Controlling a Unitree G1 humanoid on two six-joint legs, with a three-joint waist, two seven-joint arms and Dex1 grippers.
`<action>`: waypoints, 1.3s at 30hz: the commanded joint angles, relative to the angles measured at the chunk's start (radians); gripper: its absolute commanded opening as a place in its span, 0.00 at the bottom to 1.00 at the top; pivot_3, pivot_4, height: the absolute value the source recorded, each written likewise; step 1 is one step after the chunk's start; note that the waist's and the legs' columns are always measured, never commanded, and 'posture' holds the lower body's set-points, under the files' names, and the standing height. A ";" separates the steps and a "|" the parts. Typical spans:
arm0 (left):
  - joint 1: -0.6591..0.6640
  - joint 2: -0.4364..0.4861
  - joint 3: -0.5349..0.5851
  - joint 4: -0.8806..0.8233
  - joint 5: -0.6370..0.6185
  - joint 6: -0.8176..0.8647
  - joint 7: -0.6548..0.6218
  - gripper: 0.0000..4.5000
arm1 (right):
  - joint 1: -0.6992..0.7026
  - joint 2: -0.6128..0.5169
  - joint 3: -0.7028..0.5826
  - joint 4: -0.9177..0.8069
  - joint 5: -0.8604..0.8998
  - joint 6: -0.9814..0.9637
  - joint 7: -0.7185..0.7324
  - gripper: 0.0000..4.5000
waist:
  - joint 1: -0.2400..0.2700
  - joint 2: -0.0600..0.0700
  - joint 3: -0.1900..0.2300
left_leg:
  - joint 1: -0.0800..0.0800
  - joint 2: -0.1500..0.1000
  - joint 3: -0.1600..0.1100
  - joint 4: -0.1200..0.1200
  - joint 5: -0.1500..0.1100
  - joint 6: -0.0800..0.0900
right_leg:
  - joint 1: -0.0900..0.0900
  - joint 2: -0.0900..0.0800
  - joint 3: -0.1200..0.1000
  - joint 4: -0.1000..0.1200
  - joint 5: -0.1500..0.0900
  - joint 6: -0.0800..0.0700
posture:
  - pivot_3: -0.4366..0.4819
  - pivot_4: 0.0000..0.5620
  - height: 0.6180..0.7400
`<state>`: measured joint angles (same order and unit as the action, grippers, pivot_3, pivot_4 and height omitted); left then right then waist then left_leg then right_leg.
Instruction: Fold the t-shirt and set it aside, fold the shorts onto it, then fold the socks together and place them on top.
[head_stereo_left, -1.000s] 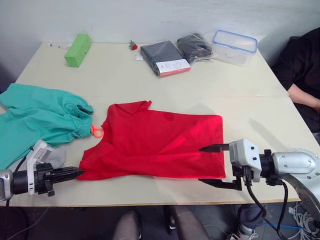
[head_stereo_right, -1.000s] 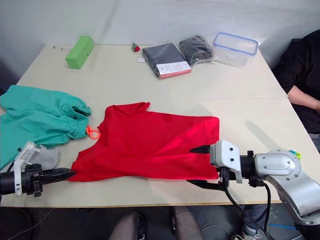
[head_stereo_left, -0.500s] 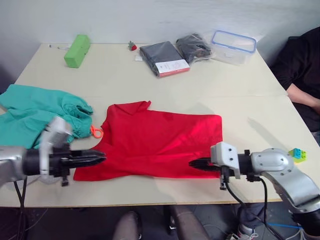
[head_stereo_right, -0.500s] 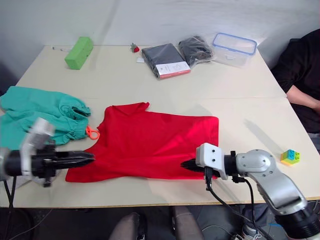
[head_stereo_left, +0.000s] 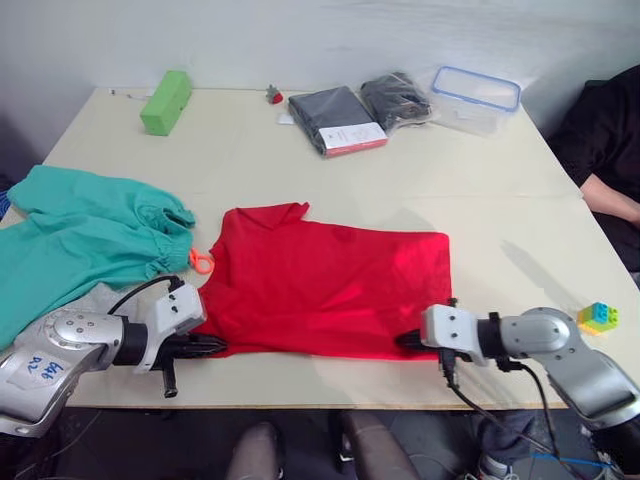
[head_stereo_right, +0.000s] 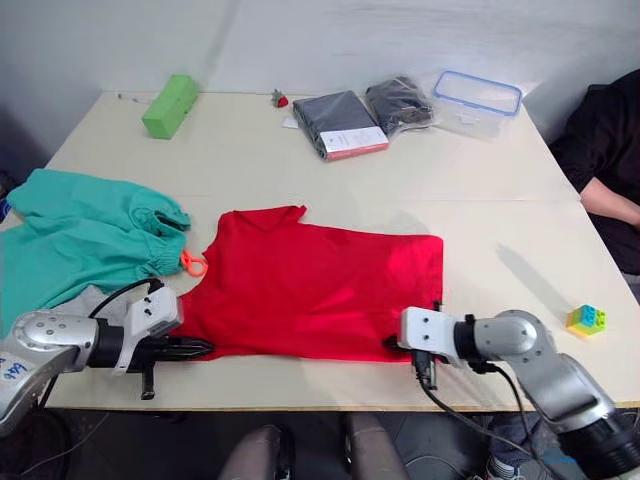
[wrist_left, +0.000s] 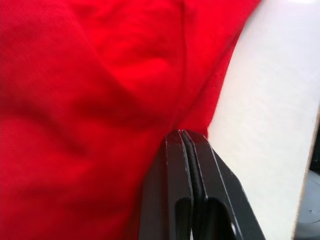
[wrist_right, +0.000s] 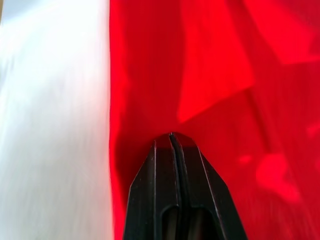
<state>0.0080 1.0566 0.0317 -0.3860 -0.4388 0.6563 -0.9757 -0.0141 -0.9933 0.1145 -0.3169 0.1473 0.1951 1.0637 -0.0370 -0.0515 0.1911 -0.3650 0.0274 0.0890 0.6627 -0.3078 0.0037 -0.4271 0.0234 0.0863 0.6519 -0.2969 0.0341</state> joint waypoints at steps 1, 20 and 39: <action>0.035 0.022 0.021 -0.041 -0.005 -0.007 -0.038 0.01 | 0.105 -0.061 -0.071 0.049 0.002 0.016 0.033 0.00 | 0.004 -0.005 -0.003 | 0.001 0.000 0.000 0.000 0.000 0.001 | 0.001 0.000 0.000 -0.001 0.000 0.000 | 0.48 0.27 1.00; -0.177 -0.045 -0.065 0.169 0.053 0.078 0.062 0.01 | -0.217 0.173 0.110 0.059 -0.015 0.191 -0.143 0.00 | -0.019 -0.003 -0.003 | -0.005 0.000 0.003 0.000 0.003 0.001 | -0.006 0.000 0.001 0.001 0.004 0.007 | 0.48 0.27 1.00; -0.200 -0.044 0.127 0.161 -0.033 0.147 0.032 0.01 | -0.053 0.084 -0.201 -0.046 0.155 0.269 -0.128 0.00 | -0.051 0.003 -0.011 | 0.022 0.002 0.005 -0.015 0.007 0.002 | 0.016 0.002 0.004 -0.009 -0.003 -0.003 | 0.48 0.27 1.00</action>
<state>-0.1596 1.0145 0.0868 -0.1850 -0.3967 0.7713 -0.9126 -0.0353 -0.9186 -0.0457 -0.2953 0.2478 0.4492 0.9315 -0.0876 -0.0481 0.1800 -0.3440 0.0295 0.0934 0.6478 -0.3005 0.0043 -0.4129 0.0255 0.0892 0.6452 -0.2979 0.0343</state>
